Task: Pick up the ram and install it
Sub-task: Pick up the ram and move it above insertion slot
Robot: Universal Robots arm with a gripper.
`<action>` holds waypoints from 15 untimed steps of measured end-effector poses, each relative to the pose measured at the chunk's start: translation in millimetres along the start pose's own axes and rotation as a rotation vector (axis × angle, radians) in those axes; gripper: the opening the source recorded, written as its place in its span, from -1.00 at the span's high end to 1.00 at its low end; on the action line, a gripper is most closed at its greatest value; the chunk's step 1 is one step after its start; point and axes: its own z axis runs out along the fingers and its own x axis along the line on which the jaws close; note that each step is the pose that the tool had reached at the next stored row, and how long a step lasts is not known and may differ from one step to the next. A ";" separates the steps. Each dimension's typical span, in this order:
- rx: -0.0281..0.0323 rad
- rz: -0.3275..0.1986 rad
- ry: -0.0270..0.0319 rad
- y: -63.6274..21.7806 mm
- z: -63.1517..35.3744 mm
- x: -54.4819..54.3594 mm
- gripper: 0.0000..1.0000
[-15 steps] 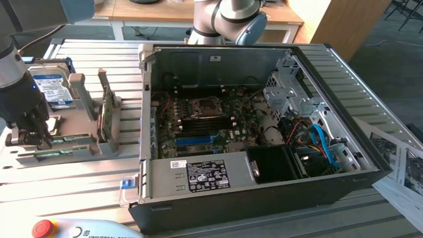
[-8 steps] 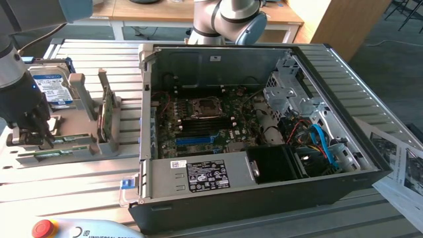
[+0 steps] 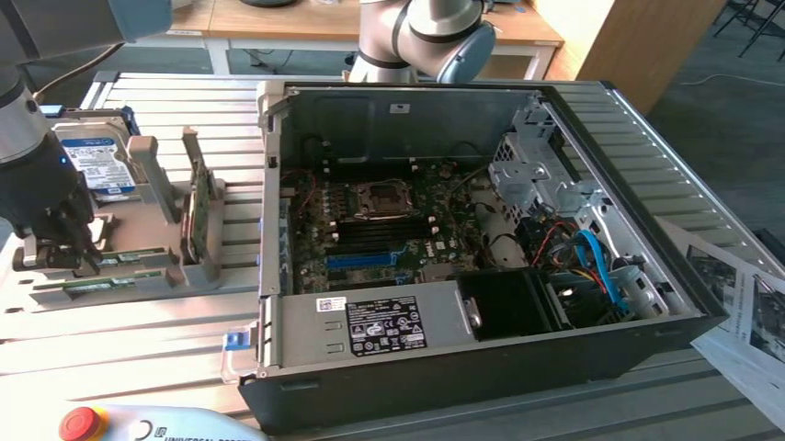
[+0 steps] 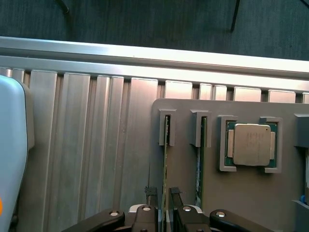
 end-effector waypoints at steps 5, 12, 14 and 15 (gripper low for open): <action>0.0000 0.000 0.0000 -2.7 0.0 1.4 0.53; 0.0000 0.000 0.0000 -11.3 0.0 4.8 0.53; 0.0000 0.000 0.0000 -13.7 0.0 5.6 0.53; 0.0000 0.000 0.0001 -15.9 0.0 6.4 0.53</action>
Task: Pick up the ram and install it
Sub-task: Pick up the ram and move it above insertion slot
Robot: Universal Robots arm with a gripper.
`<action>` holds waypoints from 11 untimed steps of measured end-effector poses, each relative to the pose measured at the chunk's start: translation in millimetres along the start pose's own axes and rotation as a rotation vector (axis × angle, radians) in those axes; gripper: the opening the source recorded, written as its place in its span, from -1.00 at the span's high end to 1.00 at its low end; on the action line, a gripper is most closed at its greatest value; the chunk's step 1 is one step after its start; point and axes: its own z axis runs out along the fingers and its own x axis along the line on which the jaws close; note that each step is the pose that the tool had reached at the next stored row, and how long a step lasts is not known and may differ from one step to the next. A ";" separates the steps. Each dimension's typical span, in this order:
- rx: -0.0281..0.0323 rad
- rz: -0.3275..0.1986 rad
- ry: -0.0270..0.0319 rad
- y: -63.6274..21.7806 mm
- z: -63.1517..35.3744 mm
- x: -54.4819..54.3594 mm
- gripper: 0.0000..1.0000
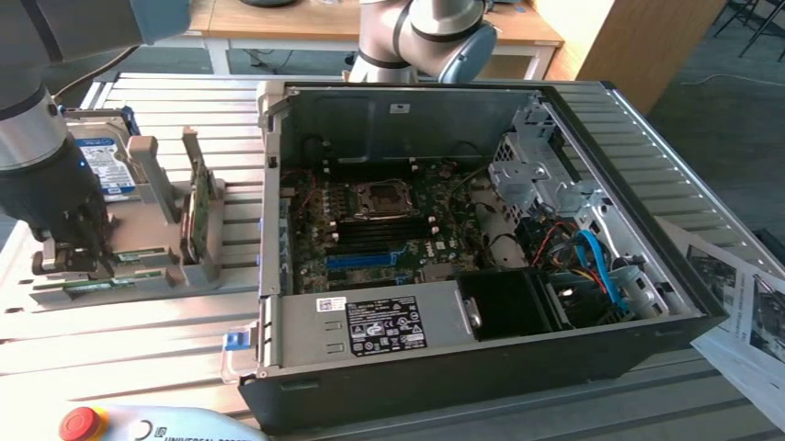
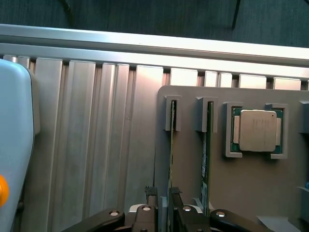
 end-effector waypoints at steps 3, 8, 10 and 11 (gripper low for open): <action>0.0001 0.000 -0.0001 -2.4 0.0 0.5 0.53; 0.0002 0.000 0.0000 -2.5 0.0 0.5 0.53; 0.0016 0.000 -0.0003 -2.6 0.0 0.5 0.53; 0.0022 0.000 -0.0004 -2.6 0.0 0.6 0.53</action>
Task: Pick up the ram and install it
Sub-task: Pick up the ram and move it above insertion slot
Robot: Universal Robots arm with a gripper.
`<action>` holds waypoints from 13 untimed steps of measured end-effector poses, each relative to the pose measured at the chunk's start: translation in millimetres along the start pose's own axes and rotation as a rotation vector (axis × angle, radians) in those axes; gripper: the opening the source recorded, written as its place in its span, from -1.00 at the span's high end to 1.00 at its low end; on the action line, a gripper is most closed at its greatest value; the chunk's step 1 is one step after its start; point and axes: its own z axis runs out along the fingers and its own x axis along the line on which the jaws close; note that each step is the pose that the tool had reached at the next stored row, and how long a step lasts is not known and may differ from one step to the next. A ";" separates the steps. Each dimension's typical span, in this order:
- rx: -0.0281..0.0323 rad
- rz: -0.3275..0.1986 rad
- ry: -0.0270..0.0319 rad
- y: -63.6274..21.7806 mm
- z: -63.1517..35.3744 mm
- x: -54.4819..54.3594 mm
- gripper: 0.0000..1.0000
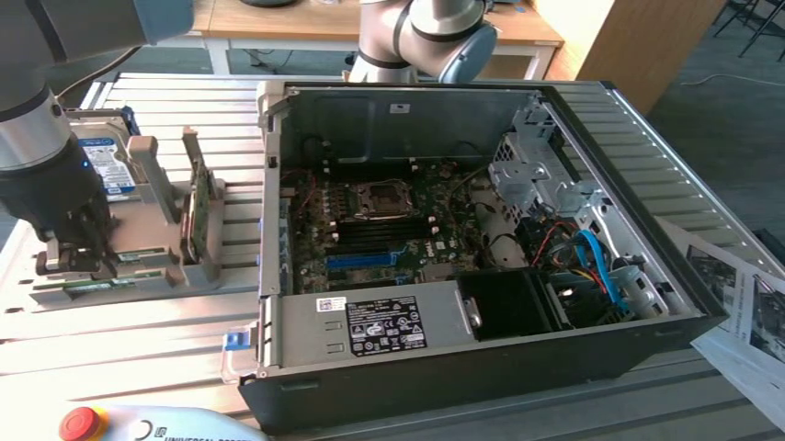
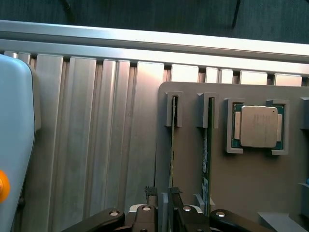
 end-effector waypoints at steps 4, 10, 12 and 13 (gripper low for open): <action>0.0041 0.000 -0.0011 0.1 -0.1 0.0 0.53; 0.0084 0.000 -0.0025 0.1 0.0 0.0 0.53; 0.0098 0.000 -0.0030 0.1 0.0 0.1 0.53; 0.0136 0.000 -0.0052 0.1 0.1 0.1 0.53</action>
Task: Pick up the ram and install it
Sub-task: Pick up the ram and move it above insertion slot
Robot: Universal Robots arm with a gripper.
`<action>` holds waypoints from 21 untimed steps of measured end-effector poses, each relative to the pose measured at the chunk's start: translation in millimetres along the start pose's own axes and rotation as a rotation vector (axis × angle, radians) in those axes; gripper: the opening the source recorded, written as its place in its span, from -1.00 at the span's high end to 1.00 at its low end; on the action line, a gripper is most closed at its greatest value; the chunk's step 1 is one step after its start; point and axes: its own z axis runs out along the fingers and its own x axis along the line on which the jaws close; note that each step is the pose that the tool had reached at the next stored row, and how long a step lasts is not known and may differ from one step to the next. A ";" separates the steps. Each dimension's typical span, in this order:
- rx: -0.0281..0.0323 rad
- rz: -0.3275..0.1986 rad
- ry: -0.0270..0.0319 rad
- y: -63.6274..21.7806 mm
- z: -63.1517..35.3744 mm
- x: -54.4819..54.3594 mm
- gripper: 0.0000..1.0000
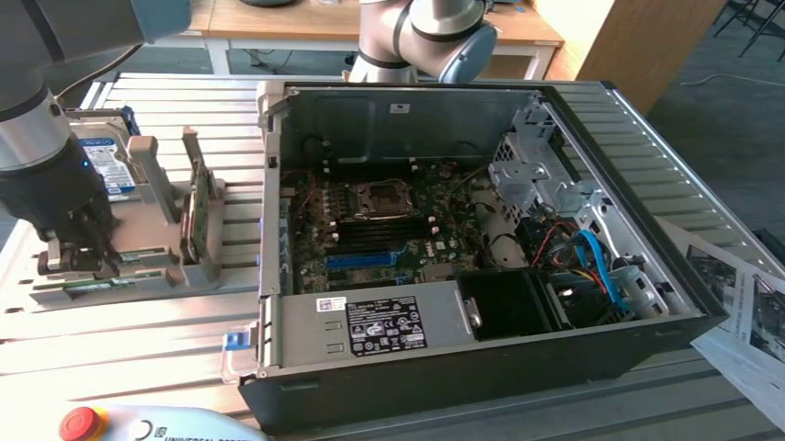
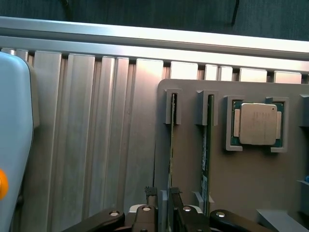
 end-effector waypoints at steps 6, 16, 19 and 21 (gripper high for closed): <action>0.0106 0.000 -0.0055 -0.1 1.4 -0.1 0.53; 0.0106 0.000 -0.0055 0.0 5.0 -0.2 0.53; 0.0106 0.000 -0.0055 -0.1 6.6 -0.2 0.53; 0.0106 0.000 -0.0055 0.0 7.8 -0.2 0.53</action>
